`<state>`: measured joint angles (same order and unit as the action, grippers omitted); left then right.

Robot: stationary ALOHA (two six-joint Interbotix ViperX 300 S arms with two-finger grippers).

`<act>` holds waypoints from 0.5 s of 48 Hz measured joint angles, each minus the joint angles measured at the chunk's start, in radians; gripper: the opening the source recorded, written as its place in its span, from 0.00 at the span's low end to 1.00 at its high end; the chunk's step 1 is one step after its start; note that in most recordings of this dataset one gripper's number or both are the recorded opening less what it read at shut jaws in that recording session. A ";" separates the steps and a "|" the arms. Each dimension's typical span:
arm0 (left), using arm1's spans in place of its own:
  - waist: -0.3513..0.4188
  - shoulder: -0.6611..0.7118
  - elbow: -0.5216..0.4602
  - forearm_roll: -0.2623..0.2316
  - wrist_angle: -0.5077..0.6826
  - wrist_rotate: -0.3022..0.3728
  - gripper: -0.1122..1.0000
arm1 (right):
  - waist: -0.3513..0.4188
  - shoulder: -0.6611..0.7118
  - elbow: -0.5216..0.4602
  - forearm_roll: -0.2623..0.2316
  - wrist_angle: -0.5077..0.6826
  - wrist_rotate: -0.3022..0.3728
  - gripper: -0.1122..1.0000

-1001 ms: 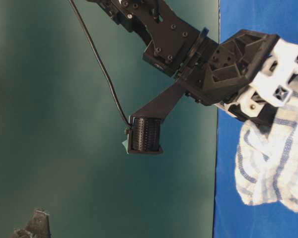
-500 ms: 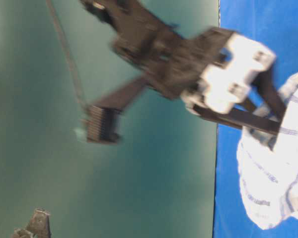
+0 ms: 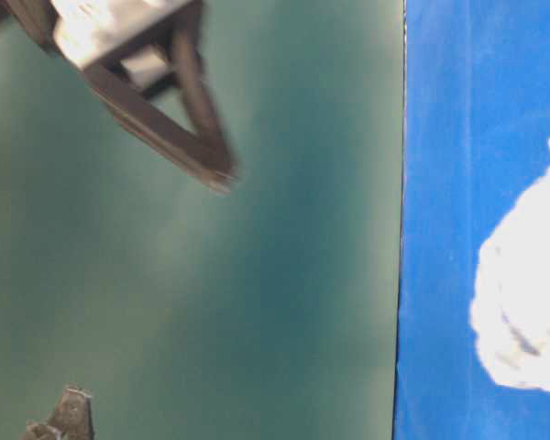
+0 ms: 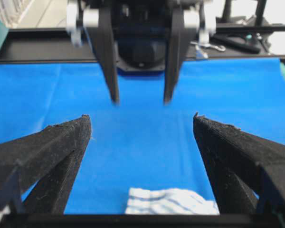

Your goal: Hand over the towel.

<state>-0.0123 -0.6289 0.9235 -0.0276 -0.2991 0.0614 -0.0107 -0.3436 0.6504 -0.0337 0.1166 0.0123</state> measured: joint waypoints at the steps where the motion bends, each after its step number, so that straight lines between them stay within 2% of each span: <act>1: 0.000 0.002 0.002 0.000 0.000 0.000 0.93 | 0.000 -0.018 0.012 -0.002 -0.015 0.002 0.72; 9: 0.000 0.000 0.002 0.000 0.000 0.000 0.93 | 0.000 -0.132 0.087 -0.002 -0.120 0.000 0.72; 24: 0.000 -0.002 0.006 0.000 0.002 0.000 0.93 | 0.000 -0.137 0.110 -0.003 -0.170 0.000 0.72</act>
<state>-0.0123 -0.6305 0.9296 -0.0276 -0.2976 0.0614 -0.0107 -0.4801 0.7609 -0.0368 -0.0537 0.0123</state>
